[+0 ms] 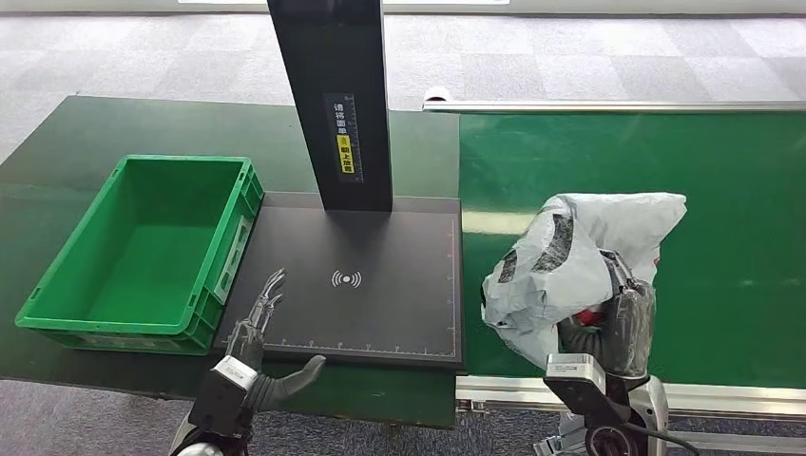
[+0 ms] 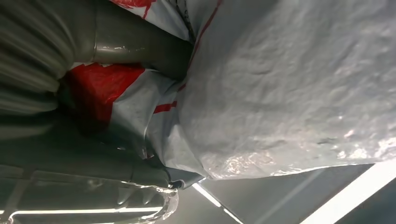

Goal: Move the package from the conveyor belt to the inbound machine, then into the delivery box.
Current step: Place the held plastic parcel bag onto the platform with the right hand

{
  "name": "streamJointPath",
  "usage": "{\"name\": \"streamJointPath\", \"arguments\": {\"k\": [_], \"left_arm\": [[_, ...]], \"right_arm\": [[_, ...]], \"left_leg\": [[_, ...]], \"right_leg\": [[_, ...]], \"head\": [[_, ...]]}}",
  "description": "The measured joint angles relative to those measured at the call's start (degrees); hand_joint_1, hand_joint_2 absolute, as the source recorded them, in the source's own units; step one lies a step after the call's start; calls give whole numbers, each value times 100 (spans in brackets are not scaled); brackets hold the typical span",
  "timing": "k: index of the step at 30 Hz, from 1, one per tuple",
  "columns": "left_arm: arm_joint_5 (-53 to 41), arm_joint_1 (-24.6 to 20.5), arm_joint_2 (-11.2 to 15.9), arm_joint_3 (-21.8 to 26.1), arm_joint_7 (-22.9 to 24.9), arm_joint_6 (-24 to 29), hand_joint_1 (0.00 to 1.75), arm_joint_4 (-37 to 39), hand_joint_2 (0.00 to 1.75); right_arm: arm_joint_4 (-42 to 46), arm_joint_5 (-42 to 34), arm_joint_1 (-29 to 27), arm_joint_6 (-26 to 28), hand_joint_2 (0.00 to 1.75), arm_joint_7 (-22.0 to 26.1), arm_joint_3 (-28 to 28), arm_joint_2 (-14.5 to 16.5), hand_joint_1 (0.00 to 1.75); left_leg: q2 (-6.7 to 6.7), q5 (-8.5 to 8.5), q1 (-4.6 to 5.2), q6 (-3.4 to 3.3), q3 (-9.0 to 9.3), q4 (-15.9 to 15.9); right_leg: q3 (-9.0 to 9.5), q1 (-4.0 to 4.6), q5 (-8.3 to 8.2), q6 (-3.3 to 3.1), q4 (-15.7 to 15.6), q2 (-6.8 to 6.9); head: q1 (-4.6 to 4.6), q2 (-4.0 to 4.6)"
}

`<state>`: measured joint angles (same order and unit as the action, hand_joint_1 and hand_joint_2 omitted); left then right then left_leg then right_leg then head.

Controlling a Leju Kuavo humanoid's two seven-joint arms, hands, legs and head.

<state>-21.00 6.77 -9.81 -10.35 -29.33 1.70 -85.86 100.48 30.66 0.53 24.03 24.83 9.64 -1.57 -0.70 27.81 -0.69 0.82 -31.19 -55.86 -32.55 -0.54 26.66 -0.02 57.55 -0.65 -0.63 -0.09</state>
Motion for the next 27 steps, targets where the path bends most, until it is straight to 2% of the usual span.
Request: {"name": "streamJointPath", "arguments": {"k": [7,9,11,14,17,22,27], "left_arm": [[-10,-20,22,138,-11,63,0,-59,175],[-39,-37,27,165,-32,68,0,-72,175],[-76,-98,42,199,-62,76,0,-75,175],[-118,-264,72,239,-96,81,0,-59,175],[-168,-431,101,274,-107,68,0,-10,175],[-210,-594,131,283,-95,56,0,81,175],[-212,-598,168,284,-83,63,0,156,175]], "right_arm": [[205,-159,402,-30,175,49,21,-63,175],[179,-198,520,-268,175,-128,42,-81,175],[-35,-213,801,-790,175,-498,78,-102,175],[-860,-174,1432,-1634,175,-894,173,-112,175],[-2026,-50,2069,-2063,175,-981,309,-34,175],[-3904,47,2858,-2301,175,-847,580,283,175],[-4956,60,3242,-2428,175,-809,845,591,175]], "left_leg": [[6,-2,-1,1,1,0],[4,-2,-1,1,-8,1],[0,-2,0,1,-12,1],[7,-16,0,-4,-14,1],[27,-34,0,-4,-18,-1],[40,-40,-1,-2,-23,-1],[42,-40,-1,-1,-46,-1]], "right_leg": [[-2,1,0,0,1,6],[-4,1,0,0,1,7],[-4,1,-1,0,1,5],[-3,1,-8,7,1,10],[-6,1,-18,11,1,28],[-14,2,-21,11,4,38],[-36,2,-20,11,5,39]], "head": [[0,0],[0,0],[0,0],[0,0],[-1,0],[-1,0],[0,0]]}}
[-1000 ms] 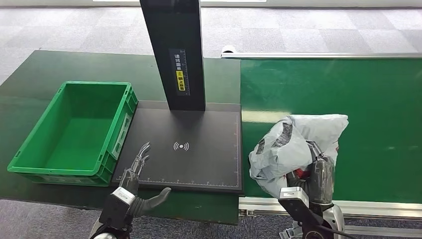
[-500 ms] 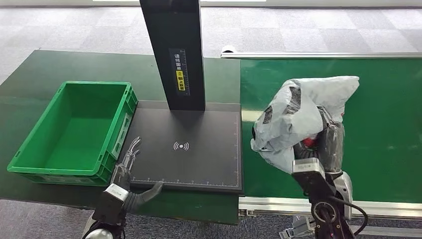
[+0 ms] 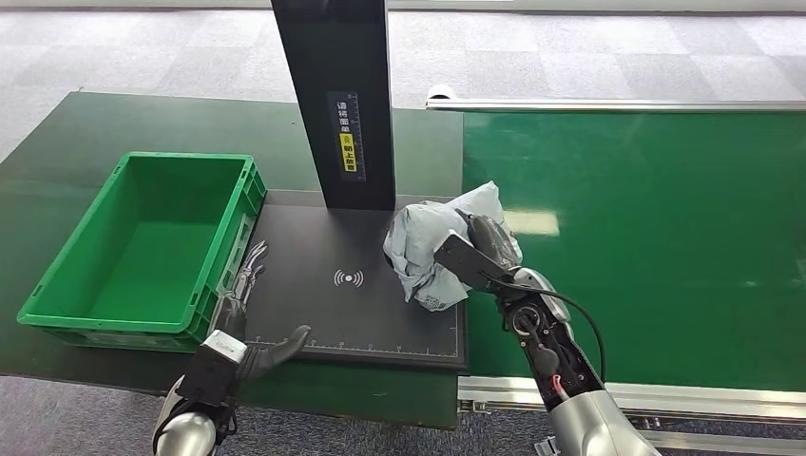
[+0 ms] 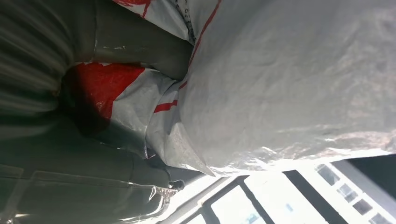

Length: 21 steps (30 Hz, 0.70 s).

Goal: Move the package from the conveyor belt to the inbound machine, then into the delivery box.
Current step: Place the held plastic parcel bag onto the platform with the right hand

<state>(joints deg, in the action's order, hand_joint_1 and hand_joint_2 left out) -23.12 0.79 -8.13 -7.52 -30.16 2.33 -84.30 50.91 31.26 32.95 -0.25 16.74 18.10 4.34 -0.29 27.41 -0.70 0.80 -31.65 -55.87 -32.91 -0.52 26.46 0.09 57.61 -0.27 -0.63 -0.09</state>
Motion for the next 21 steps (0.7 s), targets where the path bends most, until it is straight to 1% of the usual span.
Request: {"name": "streamJointPath", "arguments": {"k": [6,14,15,16,18,19,20,21], "left_arm": [[49,-30,33,-8,-8,7,0,136,175],[77,-118,38,-35,-27,-1,0,302,175],[80,-137,38,-43,-36,-3,0,328,175],[85,-161,38,-53,-48,-4,0,359,175],[97,-219,38,-78,-73,-3,0,428,175],[106,-246,37,-88,-82,-2,0,465,175],[115,-266,37,-95,-86,3,0,497,175],[124,-280,37,-98,-87,9,0,521,175]], "right_arm": [[-611,-124,307,-34,175,175,205,213,175],[-936,-276,579,-63,175,320,345,498,175],[-967,-284,621,-83,175,325,356,543,154],[-1008,-287,669,-104,175,313,373,595,110],[-1128,-263,792,-131,87,206,426,718,23],[-1203,-235,860,-131,44,112,461,785,0],[-1278,-204,925,-128,0,16,496,849,0],[-1344,-182,979,-125,0,-65,523,901,0]], "left_leg": [[-1,0,2,0,-3,-1],[-2,-1,0,0,-2,-1],[-2,-1,0,1,-3,-1],[-2,-1,0,1,-3,-1],[-4,-1,0,1,-3,-1],[-5,-1,0,1,-3,-1],[-5,-1,0,1,-3,-1],[-4,-1,0,1,-3,-1]], "right_leg": [[-3,-1,0,0,-1,0],[-4,0,-1,0,-1,0],[-5,0,-1,0,-1,0],[-5,0,0,0,-1,0],[-5,0,0,0,-1,-1],[-6,0,0,0,0,-1],[-6,0,0,0,-1,-1],[-6,0,0,0,-1,-1]], "head": [[1,0],[-1,0],[-1,0],[1,0],[1,0],[1,0],[0,0],[0,0]]}}
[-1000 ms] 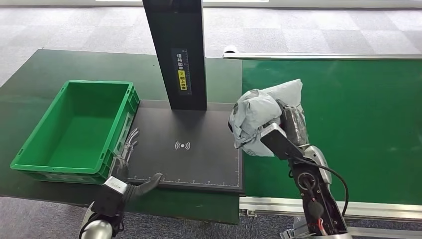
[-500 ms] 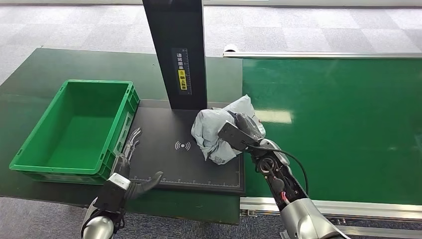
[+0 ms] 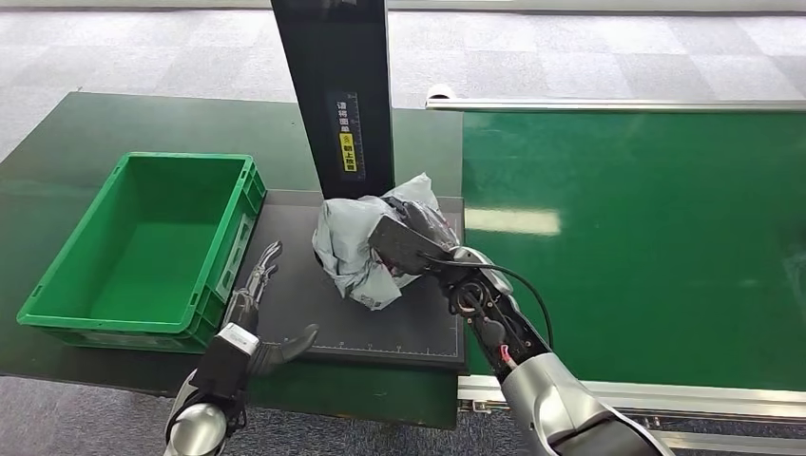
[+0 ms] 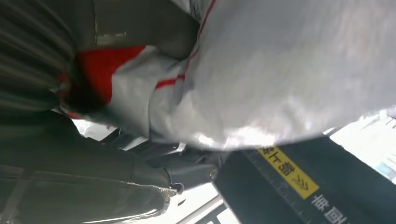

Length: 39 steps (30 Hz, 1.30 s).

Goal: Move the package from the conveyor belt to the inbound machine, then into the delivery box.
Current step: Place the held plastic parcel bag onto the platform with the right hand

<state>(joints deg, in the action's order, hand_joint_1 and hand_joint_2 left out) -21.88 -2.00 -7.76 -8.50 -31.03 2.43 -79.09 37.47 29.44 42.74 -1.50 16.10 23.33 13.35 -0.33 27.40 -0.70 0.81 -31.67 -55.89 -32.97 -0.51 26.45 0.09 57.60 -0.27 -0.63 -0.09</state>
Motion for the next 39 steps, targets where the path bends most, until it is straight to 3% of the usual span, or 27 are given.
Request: {"name": "streamJointPath", "arguments": {"k": [12,19,23,28,32,39], "left_arm": [[-69,-12,-6,7,7,73,0,53,175],[-784,-38,-3,-22,97,412,0,-107,175],[-1879,-150,-3,-305,448,560,0,-140,175],[-2799,-655,-65,-730,933,980,0,496,175],[-3546,-1437,-176,-945,1296,1579,0,1708,175],[-4632,-2667,-435,-1259,2240,2121,1,3831,175]], "right_arm": [[-611,-98,233,10,0,-112,81,135,0],[-499,-421,89,109,0,273,-11,10,0],[301,-998,-397,240,0,742,-200,-60,0],[2182,-1618,-1361,623,0,1047,-316,-201,0],[3694,-1848,-2132,960,175,1318,-339,-409,0],[5222,-2033,-2805,1070,175,1911,-389,-581,0]], "left_leg": [[2,0,1,0,1,-1],[3,-1,1,0,4,-2],[5,0,1,0,3,-3],[17,0,3,-1,1,-5],[23,-1,3,-2,1,-5],[14,-2,3,-2,2,-5]], "right_leg": [[0,-1,0,0,-1,1],[1,-1,0,0,-1,1],[-1,-2,0,0,-2,2],[-2,-3,0,1,-4,16],[3,-3,-1,-1,-5,25],[3,-3,-4,-2,-5,23]], "head": [[0,0],[1,0],[0,0],[0,0],[1,0],[0,0]]}}
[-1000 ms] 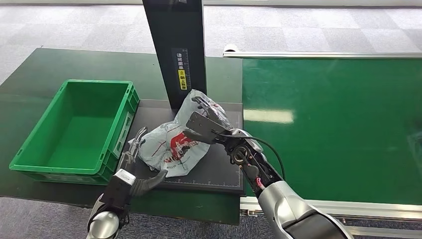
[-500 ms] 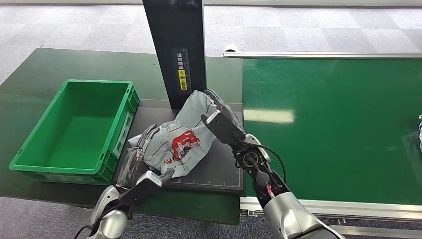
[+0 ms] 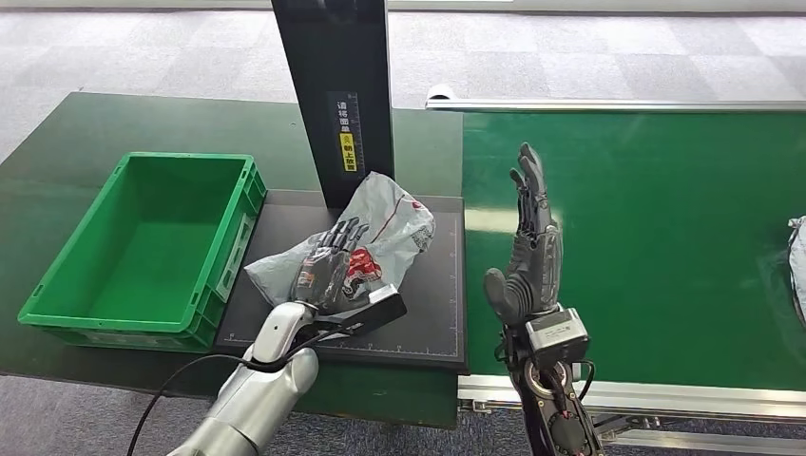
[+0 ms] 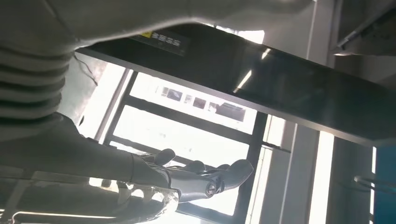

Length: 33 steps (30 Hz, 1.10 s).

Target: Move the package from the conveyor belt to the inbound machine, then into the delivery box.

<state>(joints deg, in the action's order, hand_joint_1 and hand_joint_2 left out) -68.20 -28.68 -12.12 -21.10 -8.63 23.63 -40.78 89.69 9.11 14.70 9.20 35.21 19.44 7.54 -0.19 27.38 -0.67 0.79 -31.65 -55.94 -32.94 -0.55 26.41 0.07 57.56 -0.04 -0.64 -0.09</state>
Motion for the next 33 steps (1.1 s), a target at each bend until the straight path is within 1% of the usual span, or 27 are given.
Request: {"name": "streamJointPath", "arguments": {"k": [1,4,5,7,10,12,14,16,18,20,21,24,28,30,32,33], "left_arm": [[-166,-156,-44,-65,179,-2,39,257,175],[-572,-562,-163,-277,599,-128,169,927,175],[-645,-658,-198,-334,656,-166,175,1097,175],[-687,-788,-254,-396,640,-156,175,1341,175],[-532,-875,-306,-410,359,66,175,1541,175],[-242,-894,-327,-376,-25,313,175,1592,175],[290,-879,-355,-259,-591,547,175,1554,175],[969,-781,-373,-90,-1159,571,175,1269,175],[1554,-602,-357,20,-1456,397,175,703,175],[1967,-331,-285,52,-1502,267,175,-120,175],[2119,-168,-225,54,-1503,295,175,-631,175],[2387,342,34,54,-1508,696,175,-2363,175],[2236,877,492,171,-1362,1454,175,-4476,175],[2066,1032,650,445,-1244,1589,175,-5123,175],[1953,1070,774,879,-1108,1614,175,-5453,175],[1881,1040,845,1124,-989,1602,175,-5495,175]], "right_arm": [[138,0,-29,0,175,8,-4,-6,0],[411,26,-81,0,175,-5,-13,-14,0],[459,31,-91,0,175,-19,-15,-14,0],[505,33,-106,4,175,-51,-32,-11,0],[518,44,-149,36,175,-83,-94,-2,0],[526,76,-203,83,175,-109,-157,10,0],[552,117,-285,154,175,-139,-241,24,0],[619,154,-391,252,175,-155,-337,38,0],[712,179,-499,350,175,-152,-434,45,0],[798,191,-596,436,175,-136,-519,44,0],[835,195,-643,492,175,-121,-556,38,0],[951,205,-814,716,175,-38,-672,4,0],[1117,195,-1046,952,175,82,-792,-60,0],[1169,183,-1117,1016,175,99,-815,-84,0],[1208,181,-1178,1074,175,101,-821,-99,0],[1230,184,-1212,1100,175,101,-822,-106,0]], "left_leg": [[0,0,0,0,0,0],[0,0,0,0,0,0],[0,0,0,0,0,0],[1,0,0,0,1,0],[5,-1,0,-1,1,0],[6,-1,0,-1,1,0],[7,-1,0,-1,-1,0],[5,-1,0,-1,-3,0],[3,0,0,-1,-9,0],[-2,0,0,-1,-15,0],[-6,1,0,-1,-18,1],[-9,1,-2,0,-26,2],[-8,2,-4,1,-30,6],[-8,2,-4,2,-30,7],[-8,1,-3,2,-26,7],[-8,-1,-3,1,-24,7]], "right_leg": [[0,0,0,0,0,0],[3,0,0,0,0,0],[4,0,0,0,0,0],[5,0,0,0,0,0],[5,0,0,0,0,1],[5,0,0,0,0,2],[4,0,0,0,0,2],[2,0,0,1,0,1],[-3,0,0,1,1,1],[-10,0,1,1,1,-2],[-13,0,1,1,1,-4],[-23,2,1,0,1,-8],[-25,5,7,0,1,-6],[-23,5,9,0,1,-5],[-20,5,8,-1,1,-5],[-18,4,7,-1,1,-4]], "head": [[0,0],[-1,0],[0,0],[0,0],[1,0],[0,0],[0,0],[1,0],[1,0],[1,0],[0,0],[0,0],[-1,0],[0,0],[1,0],[1,0]]}}
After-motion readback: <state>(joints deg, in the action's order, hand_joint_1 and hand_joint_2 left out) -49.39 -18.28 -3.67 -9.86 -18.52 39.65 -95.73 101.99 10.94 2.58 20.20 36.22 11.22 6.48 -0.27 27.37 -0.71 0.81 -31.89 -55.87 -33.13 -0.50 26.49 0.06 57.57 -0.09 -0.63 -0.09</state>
